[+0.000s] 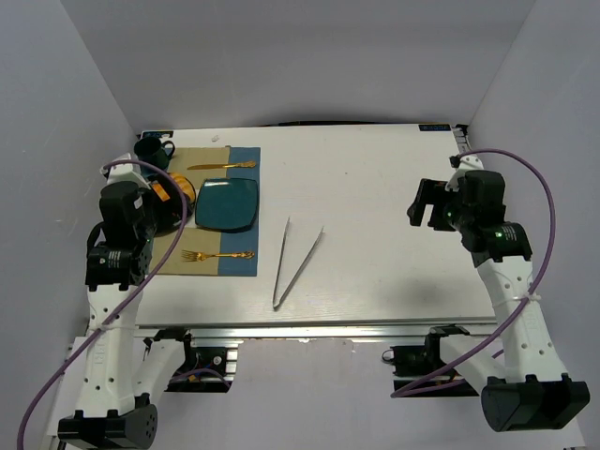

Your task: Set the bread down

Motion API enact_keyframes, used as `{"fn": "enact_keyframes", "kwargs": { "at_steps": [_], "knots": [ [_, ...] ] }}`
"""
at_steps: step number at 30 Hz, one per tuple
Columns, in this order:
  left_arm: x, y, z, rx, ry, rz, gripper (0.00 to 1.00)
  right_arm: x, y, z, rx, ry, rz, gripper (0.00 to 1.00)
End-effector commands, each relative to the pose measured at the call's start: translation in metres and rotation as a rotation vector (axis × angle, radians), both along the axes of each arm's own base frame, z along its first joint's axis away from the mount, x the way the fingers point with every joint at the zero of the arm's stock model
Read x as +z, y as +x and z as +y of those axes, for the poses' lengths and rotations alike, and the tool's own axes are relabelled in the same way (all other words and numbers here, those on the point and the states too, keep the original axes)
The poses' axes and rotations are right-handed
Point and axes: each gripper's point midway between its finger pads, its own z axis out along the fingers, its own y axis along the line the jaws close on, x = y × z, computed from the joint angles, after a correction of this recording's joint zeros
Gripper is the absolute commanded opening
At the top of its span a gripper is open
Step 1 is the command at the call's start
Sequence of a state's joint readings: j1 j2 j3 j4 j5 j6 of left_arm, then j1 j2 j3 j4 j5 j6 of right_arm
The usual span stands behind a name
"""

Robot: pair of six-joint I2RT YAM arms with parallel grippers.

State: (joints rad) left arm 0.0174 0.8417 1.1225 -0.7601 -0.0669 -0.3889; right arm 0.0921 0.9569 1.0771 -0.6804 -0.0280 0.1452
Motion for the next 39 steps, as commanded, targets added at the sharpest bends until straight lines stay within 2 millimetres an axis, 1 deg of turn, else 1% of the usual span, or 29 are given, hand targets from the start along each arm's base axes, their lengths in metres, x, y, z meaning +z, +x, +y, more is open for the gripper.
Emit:
{"fn": "enact_keyframes", "kwargs": {
  "at_steps": [1, 4, 5, 6, 7, 8, 9, 10, 11, 13, 14, 15, 16, 18, 19, 21, 22, 23, 24, 25, 27, 28, 29, 30, 31, 32, 34, 37, 39],
  "knots": [
    [0.010, -0.008, 0.005, 0.024, 0.023, -0.033, 0.98, 0.023, -0.003, 0.013, 0.051, 0.061, -0.062, 0.89],
    [0.015, -0.017, 0.028, 0.193, 0.005, -0.034, 0.98, 0.027, -0.007, 0.022, 0.106, 0.084, -0.076, 0.89],
    [0.015, -0.017, 0.026, 0.182, 0.001, -0.032, 0.98, 0.029, -0.009, 0.028, 0.138, 0.091, -0.084, 0.89],
    [0.019, -0.014, 0.017, 0.121, -0.003, -0.054, 0.98, 0.032, -0.010, 0.031, 0.161, 0.098, -0.094, 0.89],
    [0.013, -0.012, -0.020, -0.112, -0.028, -0.056, 0.98, 0.035, -0.010, 0.036, 0.189, 0.113, -0.102, 0.89],
    [0.033, -0.004, -0.034, -0.195, -0.039, -0.160, 0.98, 0.036, -0.010, 0.038, 0.197, 0.118, -0.103, 0.89],
    [0.036, -0.002, -0.037, -0.209, -0.054, -0.178, 0.98, 0.038, -0.009, 0.039, 0.204, 0.124, -0.107, 0.89],
    [0.036, 0.002, -0.033, -0.177, -0.063, -0.176, 0.98, 0.039, -0.008, 0.042, 0.205, 0.137, -0.102, 0.89],
    [0.035, 0.005, -0.029, -0.152, -0.055, -0.164, 0.98, 0.047, -0.007, 0.042, 0.206, 0.142, -0.117, 0.89],
    [0.018, 0.017, -0.032, -0.179, -0.056, -0.086, 0.98, 0.054, -0.007, 0.050, 0.240, 0.169, -0.125, 0.89],
    [0.013, 0.017, -0.046, -0.249, -0.046, -0.053, 0.98, 0.064, -0.007, 0.052, 0.249, 0.181, -0.142, 0.89],
    [0.005, 0.021, -0.047, -0.245, -0.034, -0.017, 0.98, 0.069, -0.006, 0.052, 0.244, 0.188, -0.148, 0.89],
    [-0.001, 0.020, -0.046, -0.228, 0.005, 0.013, 0.98, 0.079, -0.007, 0.051, 0.228, 0.195, -0.165, 0.89],
    [-0.001, 0.022, -0.045, -0.202, 0.042, 0.040, 0.98, 0.088, -0.005, 0.042, 0.181, 0.171, -0.192, 0.89],
    [-0.015, 0.023, -0.054, -0.226, 0.058, 0.103, 0.98, 0.093, -0.006, 0.038, 0.164, 0.160, -0.208, 0.89],
    [-0.020, 0.028, -0.061, -0.212, 0.116, 0.141, 0.98, 0.102, -0.007, 0.030, 0.114, 0.148, -0.226, 0.89],
    [-0.034, 0.027, -0.088, -0.275, 0.161, 0.199, 0.98, 0.106, -0.010, 0.029, 0.107, 0.151, -0.233, 0.89],
    [-0.038, 0.028, -0.099, -0.281, 0.204, 0.215, 0.98, 0.106, -0.013, 0.029, 0.099, 0.162, -0.225, 0.89],
    [-0.029, 0.033, -0.101, -0.230, 0.278, 0.197, 0.98, 0.110, -0.014, 0.029, 0.094, 0.166, -0.231, 0.90],
    [-0.045, 0.030, -0.132, -0.298, 0.336, 0.244, 0.98, 0.112, -0.016, 0.029, 0.092, 0.172, -0.236, 0.89],
    [-0.046, 0.034, -0.154, -0.312, 0.388, 0.254, 0.98, 0.110, -0.019, 0.028, 0.082, 0.178, -0.220, 0.89],
    [-0.054, 0.029, -0.173, -0.350, 0.394, 0.271, 0.98, 0.109, -0.020, 0.028, 0.077, 0.179, -0.212, 0.89],
    [-0.070, 0.031, -0.186, -0.371, 0.413, 0.311, 0.98, 0.106, -0.020, 0.028, 0.081, 0.175, -0.199, 0.89],
    [-0.075, 0.029, -0.196, -0.389, 0.411, 0.319, 0.98, 0.103, -0.022, 0.027, 0.079, 0.168, -0.183, 0.89],
    [-0.078, 0.024, -0.215, -0.430, 0.406, 0.310, 0.98, 0.102, -0.021, 0.027, 0.078, 0.165, -0.175, 0.89],
    [-0.088, 0.022, -0.224, -0.448, 0.415, 0.326, 0.97, 0.101, -0.022, 0.028, 0.084, 0.163, -0.173, 0.89],
    [-0.095, 0.018, -0.243, -0.503, 0.375, 0.331, 0.94, 0.099, -0.024, 0.027, 0.089, 0.156, -0.177, 0.89],
    [-0.110, 0.015, -0.253, -0.551, 0.355, 0.350, 0.94, 0.100, -0.027, 0.028, 0.103, 0.152, -0.189, 0.89],
    [-0.126, 0.009, -0.260, -0.604, 0.348, 0.376, 0.94, 0.099, -0.029, 0.029, 0.107, 0.153, -0.189, 0.89]
  ]
}}
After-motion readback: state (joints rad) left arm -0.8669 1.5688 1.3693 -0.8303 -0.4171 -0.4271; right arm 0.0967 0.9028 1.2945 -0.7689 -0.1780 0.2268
